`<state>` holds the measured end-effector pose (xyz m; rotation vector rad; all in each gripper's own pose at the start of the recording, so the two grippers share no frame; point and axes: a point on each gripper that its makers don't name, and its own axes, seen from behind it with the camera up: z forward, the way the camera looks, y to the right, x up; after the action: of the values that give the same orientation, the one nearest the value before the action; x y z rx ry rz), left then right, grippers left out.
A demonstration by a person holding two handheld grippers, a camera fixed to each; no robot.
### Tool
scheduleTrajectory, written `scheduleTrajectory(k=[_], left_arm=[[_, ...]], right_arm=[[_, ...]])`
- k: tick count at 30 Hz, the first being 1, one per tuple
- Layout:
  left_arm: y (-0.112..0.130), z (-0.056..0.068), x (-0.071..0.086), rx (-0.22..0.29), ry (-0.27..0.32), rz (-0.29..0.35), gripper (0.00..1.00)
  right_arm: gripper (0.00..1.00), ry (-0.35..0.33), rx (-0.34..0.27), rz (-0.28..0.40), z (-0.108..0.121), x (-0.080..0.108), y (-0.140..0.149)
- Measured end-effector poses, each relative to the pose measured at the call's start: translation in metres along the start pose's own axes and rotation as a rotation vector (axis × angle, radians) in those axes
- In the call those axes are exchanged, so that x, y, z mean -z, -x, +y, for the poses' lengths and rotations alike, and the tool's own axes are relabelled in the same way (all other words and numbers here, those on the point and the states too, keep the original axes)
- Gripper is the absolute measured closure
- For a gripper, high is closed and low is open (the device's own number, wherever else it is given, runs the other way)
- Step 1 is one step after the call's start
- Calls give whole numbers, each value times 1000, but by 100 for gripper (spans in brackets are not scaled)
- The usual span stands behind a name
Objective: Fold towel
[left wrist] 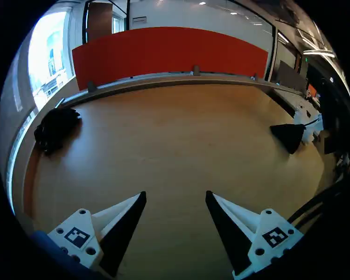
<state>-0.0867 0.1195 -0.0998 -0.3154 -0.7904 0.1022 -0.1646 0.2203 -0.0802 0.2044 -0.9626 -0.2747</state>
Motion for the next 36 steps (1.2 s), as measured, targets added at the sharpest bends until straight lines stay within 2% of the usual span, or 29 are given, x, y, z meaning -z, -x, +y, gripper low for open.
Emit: scheduleTrajectory(k=[10,36], left_arm=[[0,1,0,-8,1,-3,6],[1,5,0,-19,-4,-9,6]], right_arm=[[96,27,-62,-58,10,-6,40],[96,81,-160,-174,29,-16,101]])
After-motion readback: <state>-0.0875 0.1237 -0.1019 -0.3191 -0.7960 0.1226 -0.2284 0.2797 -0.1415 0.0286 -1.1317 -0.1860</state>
